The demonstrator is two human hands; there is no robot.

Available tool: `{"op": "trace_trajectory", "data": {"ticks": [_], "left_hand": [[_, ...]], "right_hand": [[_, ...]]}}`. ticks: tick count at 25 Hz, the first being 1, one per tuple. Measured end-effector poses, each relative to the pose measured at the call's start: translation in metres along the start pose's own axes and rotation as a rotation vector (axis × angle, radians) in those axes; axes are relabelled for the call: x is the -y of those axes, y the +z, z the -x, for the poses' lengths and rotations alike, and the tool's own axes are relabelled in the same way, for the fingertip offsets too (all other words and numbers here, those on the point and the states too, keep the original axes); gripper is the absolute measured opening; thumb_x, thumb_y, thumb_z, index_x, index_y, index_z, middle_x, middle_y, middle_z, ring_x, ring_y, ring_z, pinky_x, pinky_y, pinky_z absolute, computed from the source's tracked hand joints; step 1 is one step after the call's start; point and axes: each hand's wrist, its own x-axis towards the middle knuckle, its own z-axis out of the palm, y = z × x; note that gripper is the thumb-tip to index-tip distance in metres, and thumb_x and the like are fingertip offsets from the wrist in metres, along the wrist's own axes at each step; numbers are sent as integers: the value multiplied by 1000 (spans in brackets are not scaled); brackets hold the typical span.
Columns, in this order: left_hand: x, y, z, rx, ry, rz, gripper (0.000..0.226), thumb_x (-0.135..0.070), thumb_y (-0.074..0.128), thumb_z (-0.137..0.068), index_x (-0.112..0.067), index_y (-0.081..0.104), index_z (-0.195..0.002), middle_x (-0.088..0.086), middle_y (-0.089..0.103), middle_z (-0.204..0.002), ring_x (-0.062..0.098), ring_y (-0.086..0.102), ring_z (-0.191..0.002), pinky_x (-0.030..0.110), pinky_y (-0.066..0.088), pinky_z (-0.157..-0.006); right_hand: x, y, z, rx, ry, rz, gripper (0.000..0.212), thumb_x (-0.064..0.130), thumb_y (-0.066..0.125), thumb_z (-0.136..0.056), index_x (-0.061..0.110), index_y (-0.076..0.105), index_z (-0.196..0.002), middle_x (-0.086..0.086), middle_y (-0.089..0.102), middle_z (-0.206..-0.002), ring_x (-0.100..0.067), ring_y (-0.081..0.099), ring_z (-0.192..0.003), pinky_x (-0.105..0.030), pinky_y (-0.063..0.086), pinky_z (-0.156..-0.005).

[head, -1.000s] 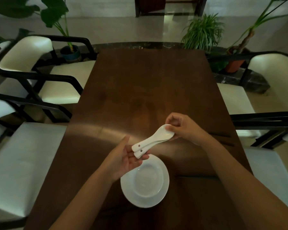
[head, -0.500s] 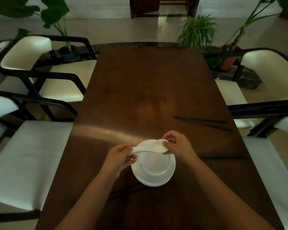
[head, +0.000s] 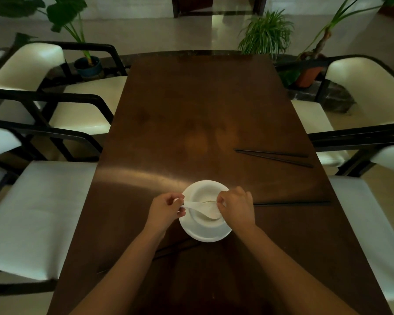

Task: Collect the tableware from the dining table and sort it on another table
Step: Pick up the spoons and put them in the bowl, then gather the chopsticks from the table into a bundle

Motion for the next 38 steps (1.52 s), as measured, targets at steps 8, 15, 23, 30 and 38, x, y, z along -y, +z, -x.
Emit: {"op": "trace_trajectory", "data": {"ticks": [8, 15, 23, 30, 38], "left_hand": [[14, 2, -6, -52, -50, 76, 11, -4, 56, -89, 2, 66, -90, 12, 63, -72, 16, 63, -59, 18, 57, -55], [27, -23, 0, -27, -90, -5, 15, -19, 47, -95, -11, 60, -99, 6, 67, -86, 16, 63, -64, 25, 54, -58], [113, -88, 39, 134, 314, -1226, 55, -35, 64, -81, -19, 49, -131, 2, 55, -126, 19, 52, -112, 34, 44, -94], [123, -85, 43, 127, 467, -1221, 21, -12, 57, -84, -10, 64, -104, 7, 62, -103, 25, 56, -97, 35, 44, -81], [131, -83, 53, 270, 498, -1229, 30, -15, 47, -92, -10, 56, -120, 10, 56, -115, 24, 50, -107, 34, 43, -86]], "right_hand": [[1, 7, 2, -9, -17, 109, 11, 19, 53, -83, 23, 62, -77, 4, 66, -74, -19, 52, -86, -33, 17, -73], [1, 10, 19, -21, -31, 26, 24, 25, 61, -82, 22, 62, -106, -1, 66, -105, -24, 55, -101, -37, 27, -85], [27, 17, 76, -246, -422, -205, 16, 5, 72, -73, 6, 70, -89, -10, 69, -87, -26, 64, -79, -31, 48, -71], [74, 72, 85, 391, -491, 87, 51, 5, 45, -91, 6, 33, -140, -17, 44, -139, -31, 40, -128, -38, 34, -104], [69, 75, 103, 310, -502, 322, 15, 19, 70, -73, 16, 64, -86, -5, 65, -86, -22, 61, -82, -30, 43, -68]]}}
